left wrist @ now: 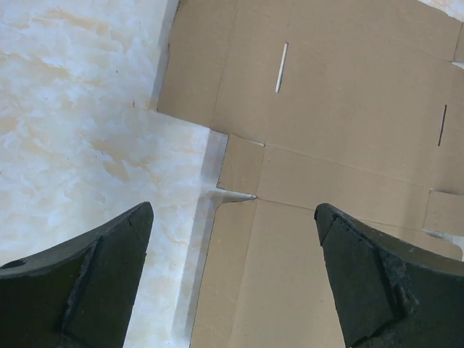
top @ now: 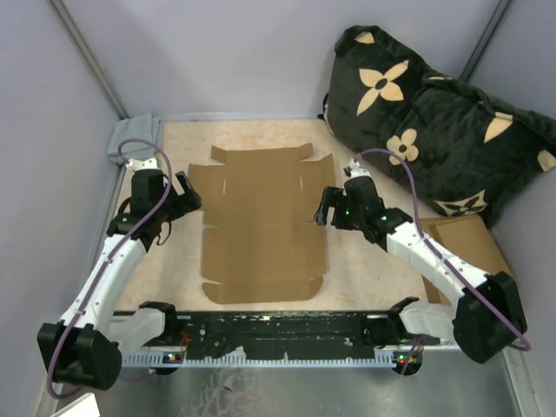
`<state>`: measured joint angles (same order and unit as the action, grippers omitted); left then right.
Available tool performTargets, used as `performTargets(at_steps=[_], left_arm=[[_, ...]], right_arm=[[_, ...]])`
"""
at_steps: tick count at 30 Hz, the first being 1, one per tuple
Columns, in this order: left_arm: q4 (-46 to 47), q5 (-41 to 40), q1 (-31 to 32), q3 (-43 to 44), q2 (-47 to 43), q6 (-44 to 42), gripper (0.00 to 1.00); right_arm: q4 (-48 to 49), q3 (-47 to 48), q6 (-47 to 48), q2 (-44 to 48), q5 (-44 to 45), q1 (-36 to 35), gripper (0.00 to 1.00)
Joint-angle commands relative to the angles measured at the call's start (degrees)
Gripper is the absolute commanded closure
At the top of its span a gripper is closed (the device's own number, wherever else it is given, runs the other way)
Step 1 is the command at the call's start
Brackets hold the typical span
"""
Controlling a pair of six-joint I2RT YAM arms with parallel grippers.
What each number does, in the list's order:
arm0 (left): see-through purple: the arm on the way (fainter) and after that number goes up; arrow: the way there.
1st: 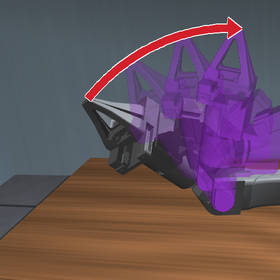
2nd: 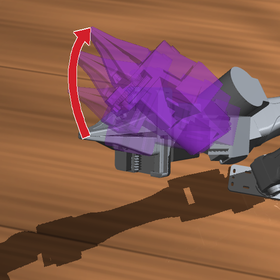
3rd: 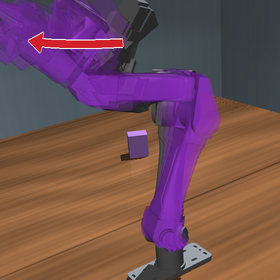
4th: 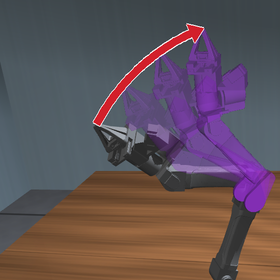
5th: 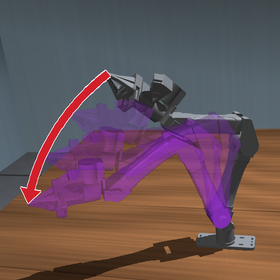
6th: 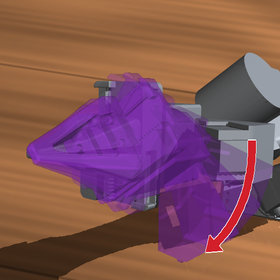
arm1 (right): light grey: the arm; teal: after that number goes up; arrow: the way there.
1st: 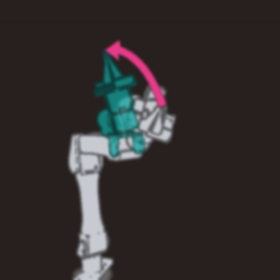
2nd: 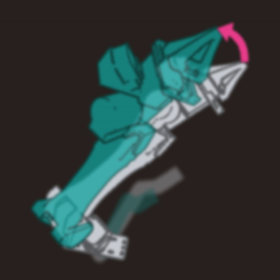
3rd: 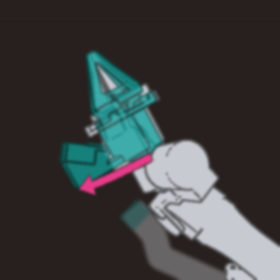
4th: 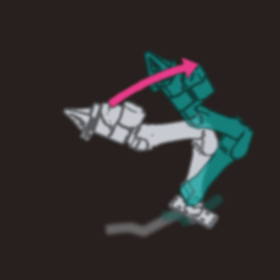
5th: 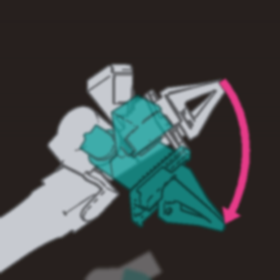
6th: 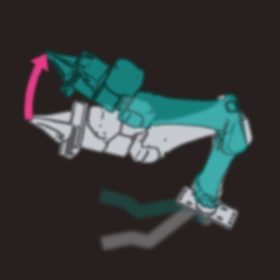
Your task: Fold the paper box
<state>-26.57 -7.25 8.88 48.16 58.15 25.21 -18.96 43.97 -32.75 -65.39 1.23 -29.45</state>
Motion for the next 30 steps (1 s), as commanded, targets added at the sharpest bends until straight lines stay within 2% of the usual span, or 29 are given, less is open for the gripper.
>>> performTargets(at_steps=[1, 7, 11, 14, 19, 25, 30], left_arm=[[-0.15, -0.95, 0.06, -0.26, 0.89, -0.54, 0.0], [-1.64, -1.85, -0.01, 0.75, 4.02, 1.12, 0.0], [-1.36, 0.16, -0.01, 0.32, 6.72, 4.14, 0.01], [0.64, 3.48, -0.3, -0.56, 8.83, 5.76, 0.01], [3.79, 15.58, -4.29, 0.74, 15.74, 6.78, 0.02], [-1.1, 12.68, -5.34, 8.86, 23.69, 2.39, 0.03], [-1.77, 12.31, -5.53, 9.04, 26.41, 0.67, 0.04]], right_arm=[[-1.78, 8.19, 1.82, -5.39, 3.03, 0.36, 0.17], [-5.21, 14.72, 0.62, -13.5, 6.8, 0.94, 0.17], [-4.93, 15.8, -1.22, -16.12, 5.66, 2.81, 0.18], [-4.3, 16.28, -1.08, -17.75, 3.27, 4.66, 0.19], [-4.96, 18.43, 1.76, -21.19, 1.22, 6.53, 0.2], [-3.68, 20.84, 3.75, -25.96, -2.36, 6.6, 0.28], [-1.29, 20.29, 3.65, -27.99, -4.82, 6.6, 0.36]])
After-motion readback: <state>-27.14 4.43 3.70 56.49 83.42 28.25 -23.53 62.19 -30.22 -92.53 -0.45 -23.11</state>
